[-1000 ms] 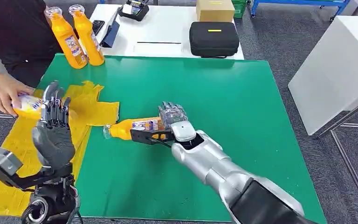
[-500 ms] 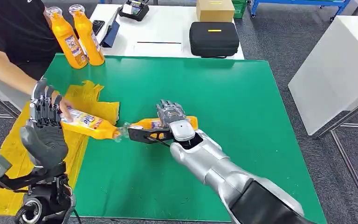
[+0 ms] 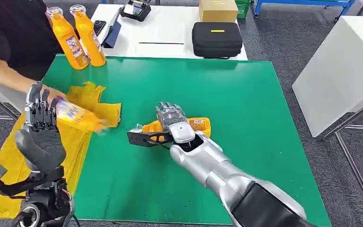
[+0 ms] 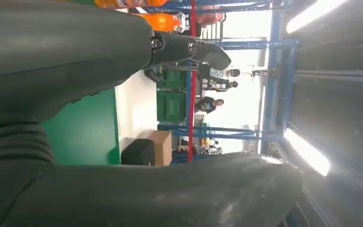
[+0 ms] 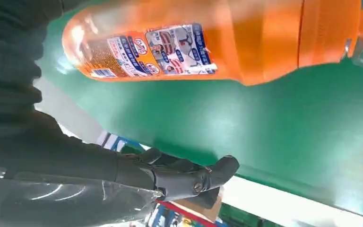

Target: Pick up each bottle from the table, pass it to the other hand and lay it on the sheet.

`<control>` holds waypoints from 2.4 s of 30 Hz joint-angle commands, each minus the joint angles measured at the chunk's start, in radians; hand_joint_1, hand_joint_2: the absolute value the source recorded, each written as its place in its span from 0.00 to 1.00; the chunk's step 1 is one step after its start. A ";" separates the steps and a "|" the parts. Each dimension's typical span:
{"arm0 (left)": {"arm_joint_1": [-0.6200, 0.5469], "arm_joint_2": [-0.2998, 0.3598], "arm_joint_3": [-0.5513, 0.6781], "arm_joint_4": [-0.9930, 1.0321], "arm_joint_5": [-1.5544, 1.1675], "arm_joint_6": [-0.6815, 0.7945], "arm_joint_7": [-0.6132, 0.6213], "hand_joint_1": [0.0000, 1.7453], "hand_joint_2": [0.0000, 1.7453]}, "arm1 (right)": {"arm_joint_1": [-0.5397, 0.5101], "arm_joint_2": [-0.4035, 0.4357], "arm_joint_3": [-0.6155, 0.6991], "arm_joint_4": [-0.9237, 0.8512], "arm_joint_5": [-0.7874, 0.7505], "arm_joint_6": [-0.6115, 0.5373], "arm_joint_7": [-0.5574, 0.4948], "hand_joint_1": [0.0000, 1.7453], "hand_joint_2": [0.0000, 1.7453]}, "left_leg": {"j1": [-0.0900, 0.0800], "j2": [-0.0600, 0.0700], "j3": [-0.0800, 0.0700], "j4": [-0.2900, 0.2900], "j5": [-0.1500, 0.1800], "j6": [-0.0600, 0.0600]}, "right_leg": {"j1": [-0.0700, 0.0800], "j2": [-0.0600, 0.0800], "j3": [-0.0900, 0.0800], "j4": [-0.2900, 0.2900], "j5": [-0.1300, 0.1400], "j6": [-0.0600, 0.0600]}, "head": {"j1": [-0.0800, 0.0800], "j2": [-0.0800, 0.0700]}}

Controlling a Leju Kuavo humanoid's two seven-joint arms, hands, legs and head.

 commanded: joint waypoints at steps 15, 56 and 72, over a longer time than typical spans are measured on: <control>-0.062 0.042 -0.009 0.101 0.048 -0.020 0.030 0.00 0.00 | 0.041 -0.159 -0.100 -0.012 0.040 0.008 0.003 0.00 1.00 | 0.000 -0.003 0.003 -0.001 0.000 0.001 | 0.000 -0.003 0.003 -0.001 -0.001 -0.004 | 0.000 0.000; -0.006 0.065 0.028 0.089 0.140 0.021 -0.019 0.00 0.00 | 0.124 -0.133 -0.136 0.096 0.063 0.071 -0.088 1.00 1.00 | 0.001 -0.002 0.006 -0.001 -0.001 0.001 | 0.001 -0.001 0.005 -0.001 -0.001 -0.005 | 0.000 0.000; 0.024 0.048 0.125 0.229 0.296 -0.163 0.106 0.00 1.00 | 0.136 -0.115 -0.339 0.035 -0.129 -0.051 -0.159 1.00 1.00 | 0.000 0.000 0.008 -0.001 -0.001 0.000 | 0.000 0.001 0.006 -0.001 0.000 -0.004 | 0.000 0.000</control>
